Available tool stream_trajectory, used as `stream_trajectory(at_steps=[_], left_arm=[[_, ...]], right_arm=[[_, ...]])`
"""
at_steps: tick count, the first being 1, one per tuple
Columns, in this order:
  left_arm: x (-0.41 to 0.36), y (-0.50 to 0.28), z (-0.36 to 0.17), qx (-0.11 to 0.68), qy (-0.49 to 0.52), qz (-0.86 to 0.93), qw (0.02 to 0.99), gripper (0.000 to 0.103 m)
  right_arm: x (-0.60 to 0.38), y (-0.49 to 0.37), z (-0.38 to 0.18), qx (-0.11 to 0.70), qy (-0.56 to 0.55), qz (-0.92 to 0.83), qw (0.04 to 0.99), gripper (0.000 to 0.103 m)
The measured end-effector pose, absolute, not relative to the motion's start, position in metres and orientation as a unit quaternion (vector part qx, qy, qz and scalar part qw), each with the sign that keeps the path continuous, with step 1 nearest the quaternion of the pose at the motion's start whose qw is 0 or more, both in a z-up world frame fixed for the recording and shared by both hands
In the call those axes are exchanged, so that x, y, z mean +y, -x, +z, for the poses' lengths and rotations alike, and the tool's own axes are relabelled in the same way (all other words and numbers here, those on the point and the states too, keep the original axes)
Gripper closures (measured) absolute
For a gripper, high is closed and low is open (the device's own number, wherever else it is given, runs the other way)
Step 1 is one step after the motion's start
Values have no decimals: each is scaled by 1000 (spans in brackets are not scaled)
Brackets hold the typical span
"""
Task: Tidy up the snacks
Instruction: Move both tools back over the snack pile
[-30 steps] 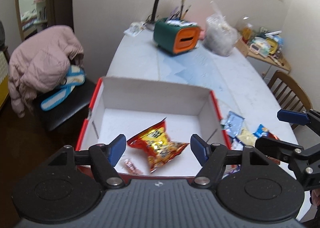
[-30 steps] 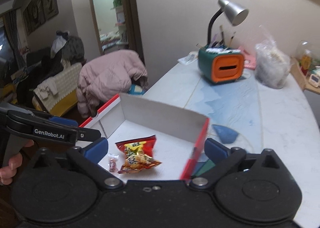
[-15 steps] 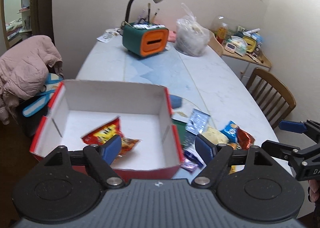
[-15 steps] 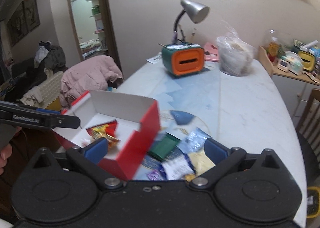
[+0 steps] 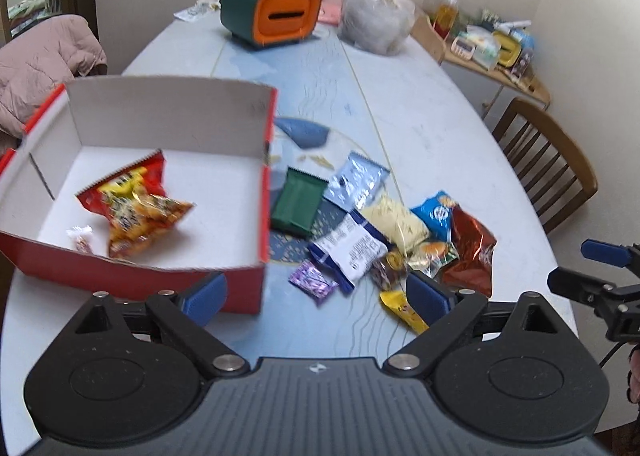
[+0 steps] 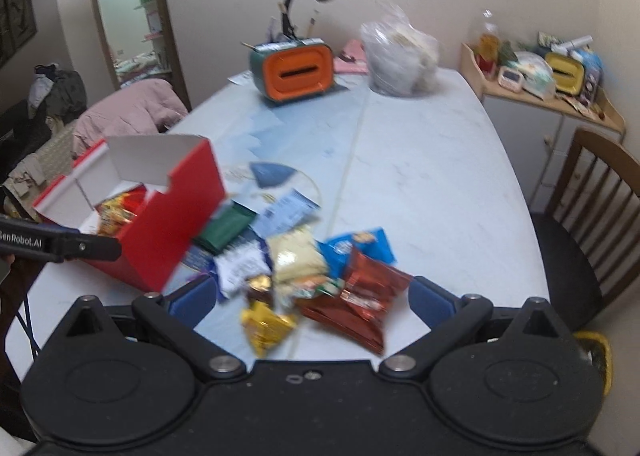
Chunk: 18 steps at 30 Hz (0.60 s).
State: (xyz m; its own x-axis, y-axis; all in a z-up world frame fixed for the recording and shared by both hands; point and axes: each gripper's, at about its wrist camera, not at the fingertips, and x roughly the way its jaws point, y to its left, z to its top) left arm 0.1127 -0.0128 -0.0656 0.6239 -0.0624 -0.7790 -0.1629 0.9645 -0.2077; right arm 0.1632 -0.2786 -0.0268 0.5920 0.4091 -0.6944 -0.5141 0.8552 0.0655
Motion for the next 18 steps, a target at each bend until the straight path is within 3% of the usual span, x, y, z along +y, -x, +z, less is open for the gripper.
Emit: stream_trajectory(at_steps=[18], left_arm=[[-88,-148,-117,484,97,26,869,6]], right_arm=[[-313,-233,-80,440,50,267,856,2]])
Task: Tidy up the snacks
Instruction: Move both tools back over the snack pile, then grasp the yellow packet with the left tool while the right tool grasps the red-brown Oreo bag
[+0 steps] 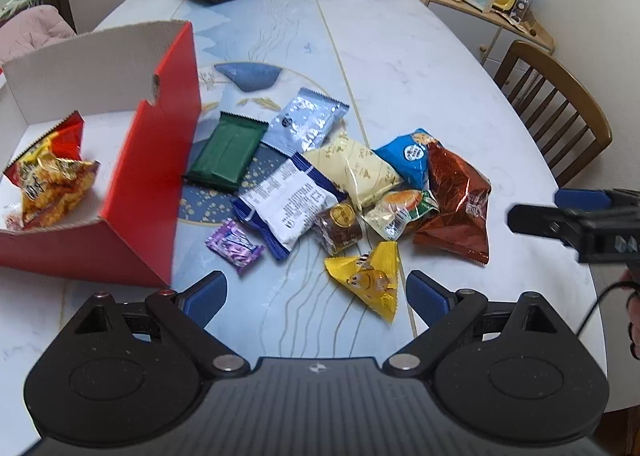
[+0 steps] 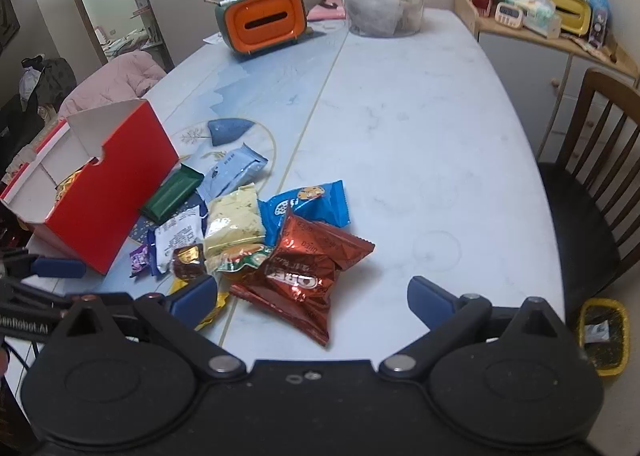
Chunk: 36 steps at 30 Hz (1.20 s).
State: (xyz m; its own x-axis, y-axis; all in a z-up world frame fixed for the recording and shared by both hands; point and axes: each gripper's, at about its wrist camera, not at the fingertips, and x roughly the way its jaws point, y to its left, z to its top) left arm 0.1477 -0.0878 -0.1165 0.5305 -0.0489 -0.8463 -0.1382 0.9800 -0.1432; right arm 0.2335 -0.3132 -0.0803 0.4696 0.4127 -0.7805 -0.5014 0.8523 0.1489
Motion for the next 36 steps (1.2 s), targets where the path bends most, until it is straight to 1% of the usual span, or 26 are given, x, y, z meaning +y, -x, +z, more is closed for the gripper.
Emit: stream_trajectory(at_steps=[5,7,8,13,17,18,19,22,23,26,27,30,33,34,36], left_arm=[[-101,-153,-128,489,87,17,868,6],[-106,-156,-132,489,83,13,868,6],[-108,-158,-135,492,83,12,866,6],[-114,-168,-150,503,94,18,859,7],[-119,-174,-157,509,103,18,854,20],[-120,-176,-160,512,107,18,852,21],[-120,-177,-162,515,112,19,849,27],[-123,-180,-163,512,113,21,851,36],[-124,-181,-163,512,115,19,851,42],[-127,-182,-162,513,117,16,850,50],[-128,-182,-162,513,117,16,850,53],[-128,-181,-161,512,121,15,850,57],[-127,-180,-160,510,125,14,851,60],[-127,-179,-160,510,126,12,851,64],[-127,-178,-159,510,125,12,851,64]], right_arm=[[-305,-256,-98,463,40,268,844,6],[-301,-263,-105,472,37,268,839,8],[-299,-266,-109,478,32,267,836,11],[-296,-281,-121,510,-5,257,821,15],[-294,-287,-124,521,-34,255,814,16],[-294,-288,-124,522,-39,255,813,19],[-293,-290,-124,523,-42,255,812,21],[-293,-292,-127,528,-52,251,809,27],[-294,-292,-127,529,-57,250,809,29],[-296,-292,-128,529,-69,246,809,37],[-297,-292,-128,527,-71,246,810,40],[-299,-291,-129,524,-71,246,812,45],[-300,-289,-128,520,-72,246,815,48],[-301,-287,-127,519,-71,246,816,48],[-301,-285,-126,516,-69,246,817,50]])
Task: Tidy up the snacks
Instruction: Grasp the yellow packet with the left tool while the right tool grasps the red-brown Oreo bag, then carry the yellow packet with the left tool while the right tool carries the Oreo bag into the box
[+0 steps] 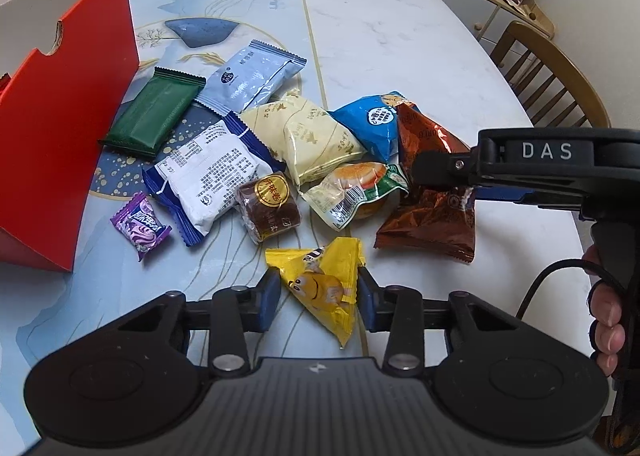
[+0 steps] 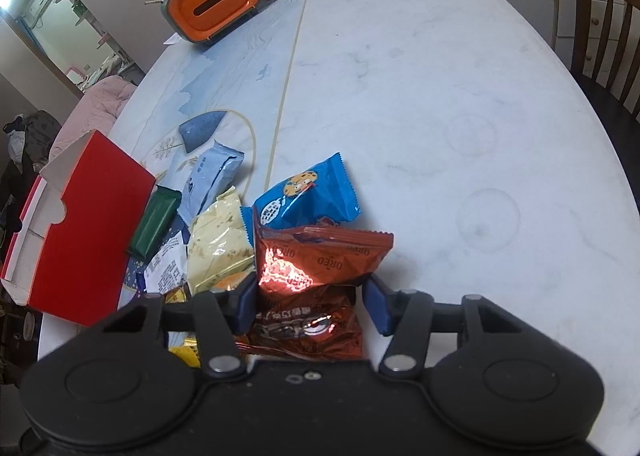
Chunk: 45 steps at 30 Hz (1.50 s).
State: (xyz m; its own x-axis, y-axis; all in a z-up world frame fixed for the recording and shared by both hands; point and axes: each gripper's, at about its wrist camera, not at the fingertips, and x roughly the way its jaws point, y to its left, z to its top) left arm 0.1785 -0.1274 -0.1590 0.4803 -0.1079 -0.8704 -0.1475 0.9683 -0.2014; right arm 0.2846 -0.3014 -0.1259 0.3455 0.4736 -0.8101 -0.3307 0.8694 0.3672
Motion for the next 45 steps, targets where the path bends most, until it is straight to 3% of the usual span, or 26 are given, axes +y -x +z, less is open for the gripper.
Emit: stream_trajectory(at_steps=[23,45], left_arm=[[-89,-144,-107,481,177,22,858,67],[11,-113,-32,427,188,67,882,67]], right_arm=[[-310,-236,-68,478,-50,259,838,52],[-229,-196,-1,425,-11,320,847,52]])
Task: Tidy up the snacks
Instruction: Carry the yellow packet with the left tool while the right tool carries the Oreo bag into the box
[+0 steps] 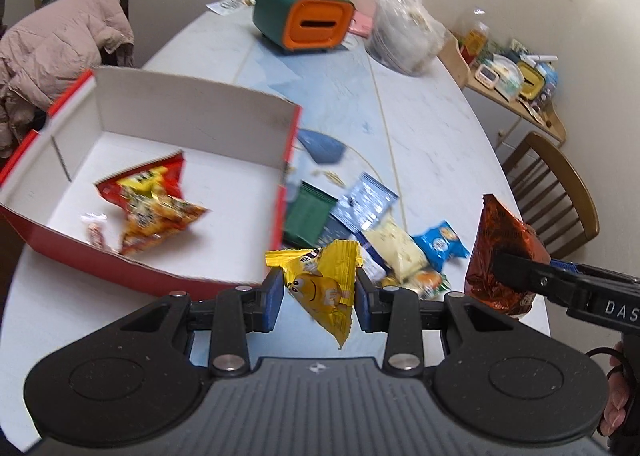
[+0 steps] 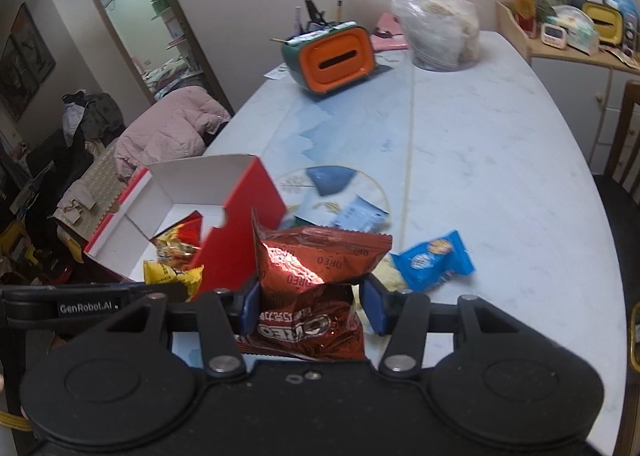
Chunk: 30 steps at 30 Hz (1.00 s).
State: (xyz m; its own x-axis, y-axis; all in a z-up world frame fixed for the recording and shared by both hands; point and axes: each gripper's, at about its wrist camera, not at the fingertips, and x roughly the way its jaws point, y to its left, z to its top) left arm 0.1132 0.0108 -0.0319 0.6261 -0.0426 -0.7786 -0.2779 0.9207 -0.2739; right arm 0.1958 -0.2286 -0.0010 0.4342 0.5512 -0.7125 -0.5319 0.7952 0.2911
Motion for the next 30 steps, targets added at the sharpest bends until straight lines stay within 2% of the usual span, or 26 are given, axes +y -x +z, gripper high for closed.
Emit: stream_trajectory(at_steps=[18,30], left_arm=[[112,-94,-17,412,188,100,886,67],[177,-102,-35,431,186,129,873,67]], right_arm=[[-111,-178,13,397,32,358,845,52],[-36,-181,-3,396,79,365,839,52]])
